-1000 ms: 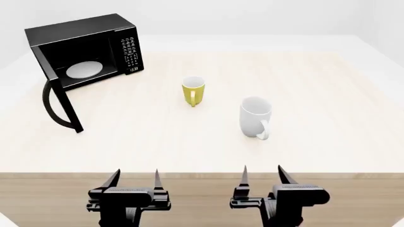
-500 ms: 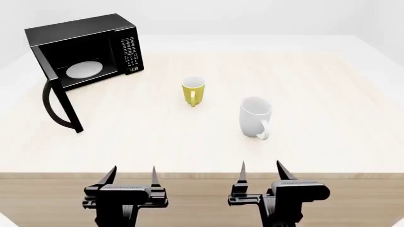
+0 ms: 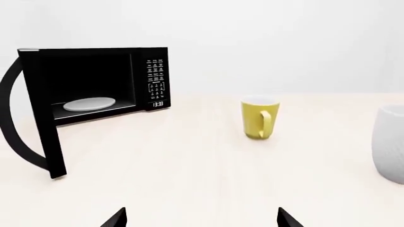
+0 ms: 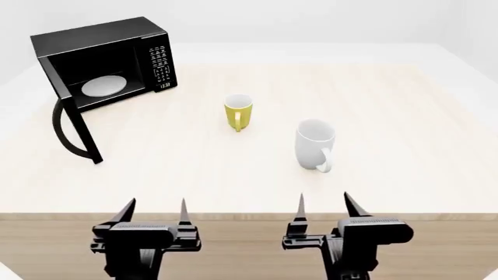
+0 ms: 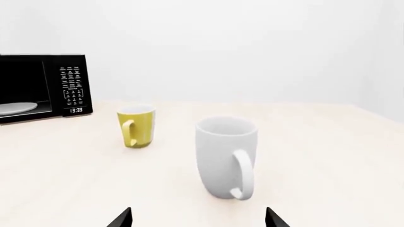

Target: Close the microwave.

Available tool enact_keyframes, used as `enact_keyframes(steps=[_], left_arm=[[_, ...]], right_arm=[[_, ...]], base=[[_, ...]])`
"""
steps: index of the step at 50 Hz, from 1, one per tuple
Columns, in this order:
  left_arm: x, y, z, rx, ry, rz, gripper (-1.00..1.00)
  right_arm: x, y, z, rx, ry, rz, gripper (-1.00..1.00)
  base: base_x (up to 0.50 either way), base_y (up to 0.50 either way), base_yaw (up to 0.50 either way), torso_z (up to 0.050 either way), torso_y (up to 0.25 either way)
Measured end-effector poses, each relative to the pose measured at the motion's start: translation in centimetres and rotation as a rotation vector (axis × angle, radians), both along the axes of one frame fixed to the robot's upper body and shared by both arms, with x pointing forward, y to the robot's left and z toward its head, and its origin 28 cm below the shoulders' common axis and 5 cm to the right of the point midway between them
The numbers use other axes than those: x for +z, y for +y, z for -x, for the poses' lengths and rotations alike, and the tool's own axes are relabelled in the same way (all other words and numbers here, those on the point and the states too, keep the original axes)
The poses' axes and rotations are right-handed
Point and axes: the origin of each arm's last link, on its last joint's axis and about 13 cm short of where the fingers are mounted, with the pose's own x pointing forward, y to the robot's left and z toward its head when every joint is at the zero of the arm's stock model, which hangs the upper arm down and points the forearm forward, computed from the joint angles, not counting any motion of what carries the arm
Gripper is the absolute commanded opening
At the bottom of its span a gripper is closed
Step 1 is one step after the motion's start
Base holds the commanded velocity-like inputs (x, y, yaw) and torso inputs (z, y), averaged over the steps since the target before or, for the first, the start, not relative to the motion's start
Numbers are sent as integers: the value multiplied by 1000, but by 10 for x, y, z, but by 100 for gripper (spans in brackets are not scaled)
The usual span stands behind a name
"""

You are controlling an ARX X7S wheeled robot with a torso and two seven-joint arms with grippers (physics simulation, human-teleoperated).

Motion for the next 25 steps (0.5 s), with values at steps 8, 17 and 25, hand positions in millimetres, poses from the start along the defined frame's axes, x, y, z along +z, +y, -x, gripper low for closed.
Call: enact_keyframes(steps=[8,17,25], left_arm=[[4,1,2,5,-10,0,100],[10,2,4,10,-20,2,100],[15,4,4,22,-27,6,100]], right_arm=[[5,0,2,-2,-5,3,100],[12,0,4,2,-17,11,100],[19,0,6,4,-29,18,100]], base=[[0,0,0,0,0],[0,0,0,0,0],[0,0,0,0,0]])
